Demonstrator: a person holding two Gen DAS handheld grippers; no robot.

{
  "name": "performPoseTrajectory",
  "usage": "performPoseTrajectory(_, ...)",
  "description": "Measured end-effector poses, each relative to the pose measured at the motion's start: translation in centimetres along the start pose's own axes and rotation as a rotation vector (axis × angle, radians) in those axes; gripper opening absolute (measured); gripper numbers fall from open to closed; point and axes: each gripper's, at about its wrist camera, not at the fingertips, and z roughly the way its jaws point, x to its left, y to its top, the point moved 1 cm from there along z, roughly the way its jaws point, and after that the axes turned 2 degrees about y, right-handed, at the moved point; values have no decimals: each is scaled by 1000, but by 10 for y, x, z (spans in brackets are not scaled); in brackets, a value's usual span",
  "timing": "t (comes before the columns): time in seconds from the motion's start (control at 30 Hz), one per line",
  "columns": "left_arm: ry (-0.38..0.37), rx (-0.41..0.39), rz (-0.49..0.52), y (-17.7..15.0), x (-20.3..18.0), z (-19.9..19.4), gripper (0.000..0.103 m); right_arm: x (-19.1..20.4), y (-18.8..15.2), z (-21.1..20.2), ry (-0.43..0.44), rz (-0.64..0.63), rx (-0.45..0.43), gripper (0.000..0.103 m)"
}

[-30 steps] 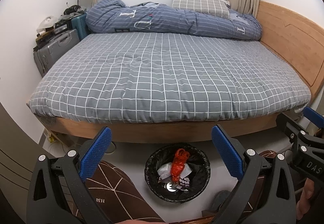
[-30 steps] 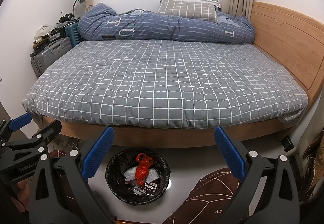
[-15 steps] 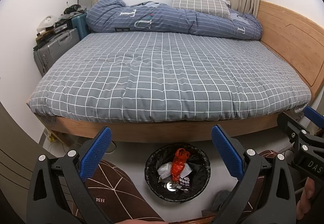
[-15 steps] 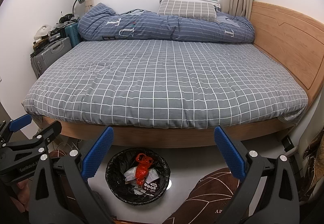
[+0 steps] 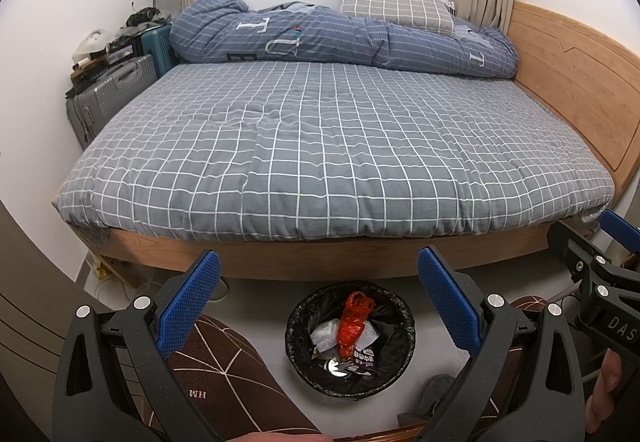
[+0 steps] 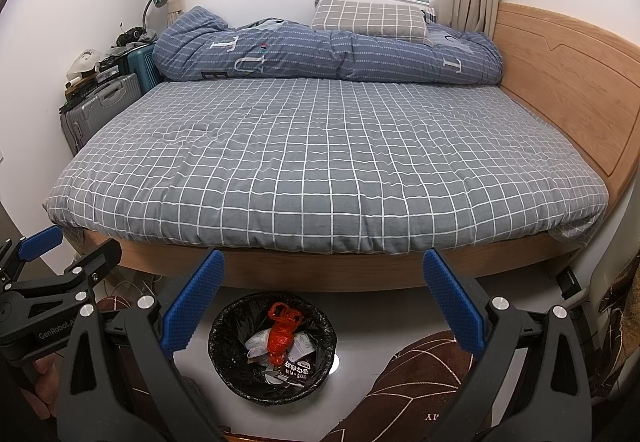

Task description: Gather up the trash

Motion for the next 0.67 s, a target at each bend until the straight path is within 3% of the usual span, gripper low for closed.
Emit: performPoseTrajectory(0.67, 4, -12, 7, 1, -3, -2, 97, 2, -1, 1, -1, -1, -1, 95)
